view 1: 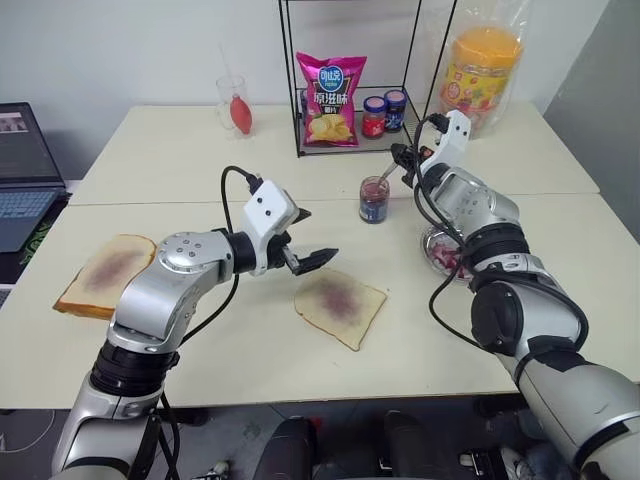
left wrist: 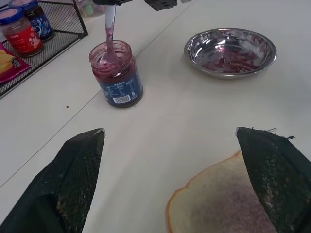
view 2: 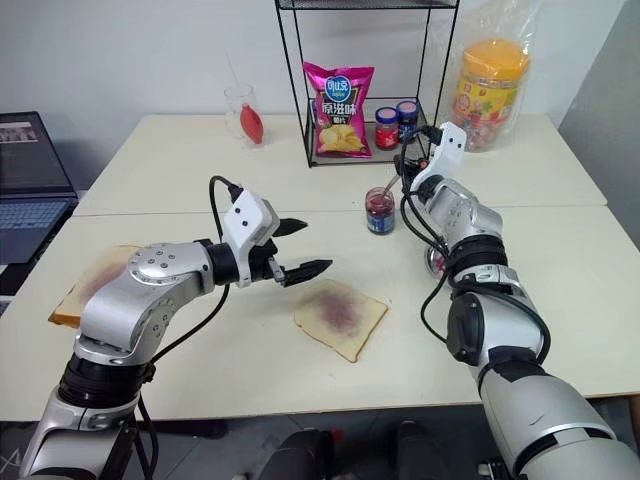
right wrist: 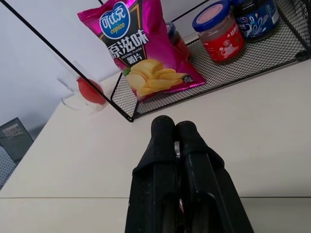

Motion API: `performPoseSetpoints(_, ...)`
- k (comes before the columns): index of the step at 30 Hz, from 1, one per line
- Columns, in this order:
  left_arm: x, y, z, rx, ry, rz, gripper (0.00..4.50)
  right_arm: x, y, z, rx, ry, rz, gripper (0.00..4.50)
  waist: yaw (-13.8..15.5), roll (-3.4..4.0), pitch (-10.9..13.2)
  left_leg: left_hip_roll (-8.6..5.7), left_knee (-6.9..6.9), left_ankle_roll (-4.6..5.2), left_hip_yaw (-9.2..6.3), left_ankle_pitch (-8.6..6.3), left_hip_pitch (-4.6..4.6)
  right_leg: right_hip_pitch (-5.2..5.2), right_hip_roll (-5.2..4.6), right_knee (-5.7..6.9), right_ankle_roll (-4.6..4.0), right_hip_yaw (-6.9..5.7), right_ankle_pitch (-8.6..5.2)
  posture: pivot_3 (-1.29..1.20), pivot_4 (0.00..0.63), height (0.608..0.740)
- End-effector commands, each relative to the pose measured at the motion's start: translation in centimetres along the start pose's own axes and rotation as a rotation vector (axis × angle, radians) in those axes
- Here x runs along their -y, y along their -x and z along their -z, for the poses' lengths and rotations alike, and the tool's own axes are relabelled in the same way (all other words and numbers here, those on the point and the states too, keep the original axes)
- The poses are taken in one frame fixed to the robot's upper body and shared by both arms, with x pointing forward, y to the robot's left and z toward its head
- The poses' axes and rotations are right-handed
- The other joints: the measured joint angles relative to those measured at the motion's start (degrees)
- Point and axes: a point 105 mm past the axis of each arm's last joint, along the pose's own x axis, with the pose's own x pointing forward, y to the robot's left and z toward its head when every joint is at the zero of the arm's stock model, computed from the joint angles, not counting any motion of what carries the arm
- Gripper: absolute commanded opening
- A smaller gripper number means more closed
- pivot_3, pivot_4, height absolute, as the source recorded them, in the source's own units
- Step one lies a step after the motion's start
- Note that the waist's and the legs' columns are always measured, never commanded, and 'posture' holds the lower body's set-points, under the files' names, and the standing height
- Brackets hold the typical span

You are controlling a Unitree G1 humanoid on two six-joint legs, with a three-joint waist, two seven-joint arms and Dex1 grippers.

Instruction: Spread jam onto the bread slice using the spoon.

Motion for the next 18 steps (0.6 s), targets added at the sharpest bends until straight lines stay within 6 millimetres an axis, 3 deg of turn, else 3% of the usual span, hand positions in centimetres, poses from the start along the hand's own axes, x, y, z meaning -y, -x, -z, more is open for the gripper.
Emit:
performPoseSetpoints(1,-0.2,0.1,-1.3,0.031,-0.044,-0.009,4.5,-1.8,0.0,-2.6,0.064,-0.021,-0.042,0.01,0.0,0.0,0.0,0.0,0.0,0.0,0.0,0.0,0.0,0.0,0.0,0.0,0.0,0.0,0.0,0.0,0.15,0.74)
performPoseSetpoints(18,-0.8,0.2,-1.0,0.031,-0.047,-0.036,4.5,-0.4,0.5,-3.0,0.067,-0.146,-0.001,0.01,0.0,0.0,0.0,0.0,0.0,0.0,0.02,0.0,0.0,0.0,0.0,-0.01,0.0,0.02,0.0,0.0,0.15,0.74)
